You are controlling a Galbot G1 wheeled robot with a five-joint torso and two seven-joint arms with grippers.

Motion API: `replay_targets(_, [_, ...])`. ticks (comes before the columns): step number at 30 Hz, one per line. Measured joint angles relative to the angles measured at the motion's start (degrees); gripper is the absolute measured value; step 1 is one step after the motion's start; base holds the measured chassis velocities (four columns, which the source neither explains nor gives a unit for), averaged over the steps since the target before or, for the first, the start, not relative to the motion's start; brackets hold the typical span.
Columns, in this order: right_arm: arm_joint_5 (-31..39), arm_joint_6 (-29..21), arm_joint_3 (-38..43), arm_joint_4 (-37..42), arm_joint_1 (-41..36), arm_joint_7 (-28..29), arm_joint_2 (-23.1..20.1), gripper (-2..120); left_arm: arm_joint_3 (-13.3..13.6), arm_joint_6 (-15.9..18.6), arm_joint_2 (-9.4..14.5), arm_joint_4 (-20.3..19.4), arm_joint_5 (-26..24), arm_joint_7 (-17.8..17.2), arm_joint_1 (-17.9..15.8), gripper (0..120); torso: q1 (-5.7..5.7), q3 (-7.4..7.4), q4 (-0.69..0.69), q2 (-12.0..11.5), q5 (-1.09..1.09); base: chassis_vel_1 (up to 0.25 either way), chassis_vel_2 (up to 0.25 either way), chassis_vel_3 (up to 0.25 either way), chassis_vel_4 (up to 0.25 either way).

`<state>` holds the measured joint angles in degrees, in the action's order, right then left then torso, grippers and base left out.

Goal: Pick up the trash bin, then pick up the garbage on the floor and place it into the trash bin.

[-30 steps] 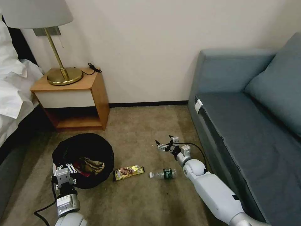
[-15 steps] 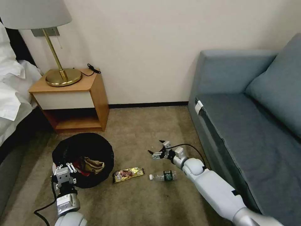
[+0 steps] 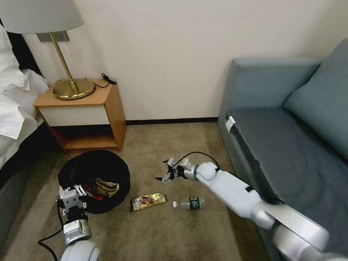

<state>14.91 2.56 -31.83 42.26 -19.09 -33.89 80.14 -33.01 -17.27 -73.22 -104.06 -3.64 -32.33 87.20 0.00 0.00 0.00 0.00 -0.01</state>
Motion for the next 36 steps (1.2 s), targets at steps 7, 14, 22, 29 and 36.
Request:
replay_targets(7, [-2.3,0.3,-3.9,-6.4,0.9,-3.2,4.2,100,-0.2,1.9,-0.9,-2.2,-1.1,-0.3,-0.1,0,0.0,0.0,0.0,0.0,0.01,0.0,0.0,0.0,0.0])
replay_targets(14, [-1.9,0.0,-6.7,-11.8,2.4,-3.7,7.8,100,-0.1,4.6,-2.3,-6.8,-1.5,-1.4,1.7,0,0.0,-0.01,0.0,0.0,0.01,0.0,0.0,0.0,0.0])
replay_targets(22, [-2.0,0.3,-7.3,-16.5,2.2,-4.0,10.6,100,-0.1,5.0,-2.9,-8.5,-1.2,-2.0,3.0,0,0.0,-0.01,-0.01,0.0,0.0,0.0,0.0,0.0,0.0])
replay_targets(29, [-4.3,1.0,-5.9,-20.5,1.6,-4.1,12.2,100,-0.7,5.0,-2.7,-9.1,-1.2,-2.7,4.1,0,0.0,-0.01,0.01,0.0,0.01,0.0,0.0,0.0,0.0])
replay_targets(36, [-5.8,1.2,-5.2,-22.9,1.5,-4.1,12.1,100,-0.7,4.8,-3.0,-9.1,-1.1,-2.7,4.2,0,0.0,-0.01,-0.01,0.0,0.01,0.0,0.0,0.0,0.0])
